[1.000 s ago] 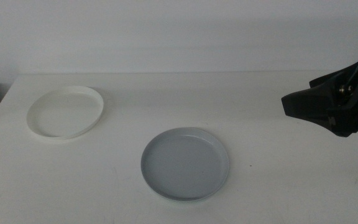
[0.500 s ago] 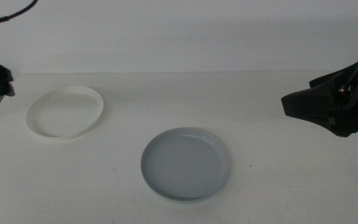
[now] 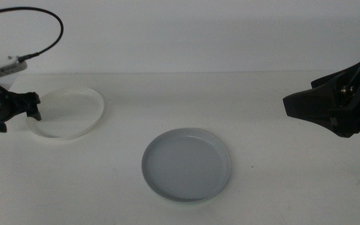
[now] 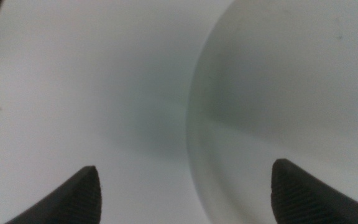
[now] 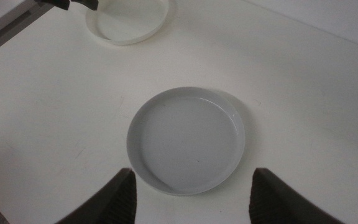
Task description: Stack the three bowls on top of each other.
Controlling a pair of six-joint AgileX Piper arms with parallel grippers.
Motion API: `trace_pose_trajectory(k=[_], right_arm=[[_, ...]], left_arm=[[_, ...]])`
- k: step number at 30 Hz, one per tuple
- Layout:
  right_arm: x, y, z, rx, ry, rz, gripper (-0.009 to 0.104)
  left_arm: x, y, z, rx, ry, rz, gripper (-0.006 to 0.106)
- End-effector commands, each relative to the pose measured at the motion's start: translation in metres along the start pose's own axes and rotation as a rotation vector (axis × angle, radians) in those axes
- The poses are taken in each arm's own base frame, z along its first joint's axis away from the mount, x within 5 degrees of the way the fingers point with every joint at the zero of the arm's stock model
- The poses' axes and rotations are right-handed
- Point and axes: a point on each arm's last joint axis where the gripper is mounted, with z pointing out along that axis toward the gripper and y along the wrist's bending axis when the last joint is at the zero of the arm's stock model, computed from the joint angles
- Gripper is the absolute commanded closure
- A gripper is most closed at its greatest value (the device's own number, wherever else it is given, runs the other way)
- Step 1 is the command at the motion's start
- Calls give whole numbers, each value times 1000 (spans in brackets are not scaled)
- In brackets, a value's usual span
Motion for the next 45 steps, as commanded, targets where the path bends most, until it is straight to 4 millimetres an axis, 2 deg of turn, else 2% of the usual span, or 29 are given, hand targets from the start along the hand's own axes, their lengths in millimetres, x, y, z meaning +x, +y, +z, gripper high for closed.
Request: trace_pose_trajectory(k=[1,5,7,13,17,19,21,25,30,33,38,42,45], right_arm=[[-11,2,-8,8,-87,-12,48],[-11,2,-8,8,-87,-12,48],[-11,2,-8,9,-87,-12,48],[-11,2,-8,9,-87,-12,48],[-11,2,-8,9,-87,-12,48],[-11,2,-8,9,-87,-12,48],[-11,2,-8,9,-87,-12,48],[-11,2,-8,9,-87,-12,48],[-11,2,-8,9,-87,-12,48],[-11,2,-8,9,-87,-12,48],[-11,2,-8,9,-87,-12,48],[-11,2,-8,9,-87,-12,48],[-11,2,-8,9,-87,-12,48]], left_arm=[[-19,-8,-16,24,-105,-3,-4],[-18,-6,-3,19,-85,4,3],[-17,-5,4,18,-78,17,13],[-13,-6,21,48,-42,-42,64],[-11,-8,23,51,-34,-21,100],[-15,-10,15,57,-50,-16,100],[-19,-14,-3,66,-71,-7,100],[-22,-24,-57,97,-120,25,100],[10,-54,-121,167,-194,123,100],[39,-78,-142,228,-191,189,100],[85,-128,-145,368,-129,268,100],[111,-162,-132,417,-128,332,100],[125,-179,-118,430,-85,356,100]])
